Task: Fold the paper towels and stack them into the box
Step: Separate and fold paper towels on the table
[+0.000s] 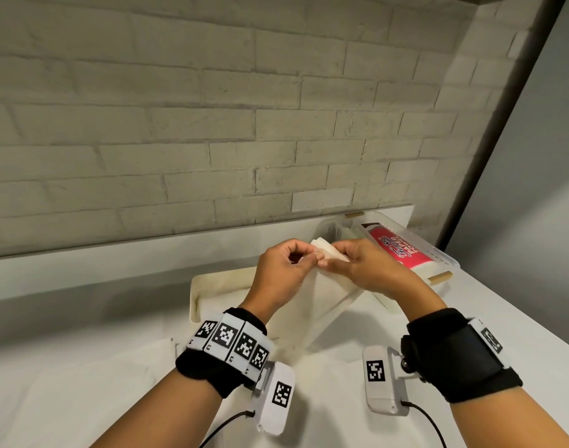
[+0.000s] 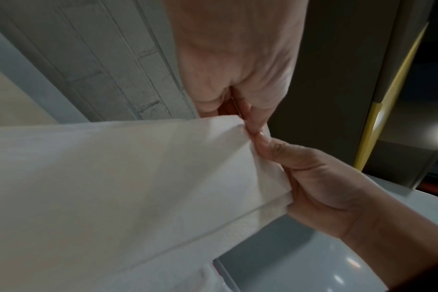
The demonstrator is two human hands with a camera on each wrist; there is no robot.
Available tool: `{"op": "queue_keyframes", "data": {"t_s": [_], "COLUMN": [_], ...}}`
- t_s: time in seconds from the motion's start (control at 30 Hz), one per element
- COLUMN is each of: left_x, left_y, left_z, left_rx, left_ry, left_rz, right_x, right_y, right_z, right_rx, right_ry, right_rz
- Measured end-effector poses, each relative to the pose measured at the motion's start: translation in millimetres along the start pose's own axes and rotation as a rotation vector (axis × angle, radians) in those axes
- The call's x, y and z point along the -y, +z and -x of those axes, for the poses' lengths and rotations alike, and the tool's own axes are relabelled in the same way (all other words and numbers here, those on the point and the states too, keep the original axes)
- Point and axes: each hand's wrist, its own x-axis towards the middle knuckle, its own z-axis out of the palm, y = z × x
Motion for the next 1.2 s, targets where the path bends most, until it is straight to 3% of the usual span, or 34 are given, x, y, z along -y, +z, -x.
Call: {"op": "queue_keyframes", "data": {"t_s": [0.13,0.4,0.67,0.77,0.9,1.07,1.2], "left_x": [4.3,34.5,48.0,49.4,46.1,44.0,50.2], "left_y": [-10.4,-42.1,-53.9,-61.9,-78.4,-97.9,-110.6], "left_z": [-0.2,6.5,14.6,11.7,4.4,-9.9,-19.1], "left_rx": [-0.001,0.231,0.234,0.178,0.006,-0.2,-0.266], "left_ry": [-0.021,-0.175,-0.271,-0.322,-0.38,-0.448,-0.455], "left_rz": [0.014,-0.211,-0.311,-0.298,-0.229,-0.107,-0.201], "right_x": [5.8,9.7,2.6,-1.2,-10.8,-14.8,-16.9], "right_y": [2.5,-6.3,-10.1,-5.9,3.0,28.0,49.9], "right_z": [-7.3,-9.9,-15.9,-22.6,-38.7,-57.4,-80.3], "right_rx": [-0.024,-0.08,-0.188,-0.251,-0.368,-0.391,-0.369], "right_ry": [-0.003,-0.008,0.014,0.049,0.105,0.187,0.249], "right_rz": [-0.058,-0.141,-0.182,-0.234,-0.271,-0.203,-0.057]}}
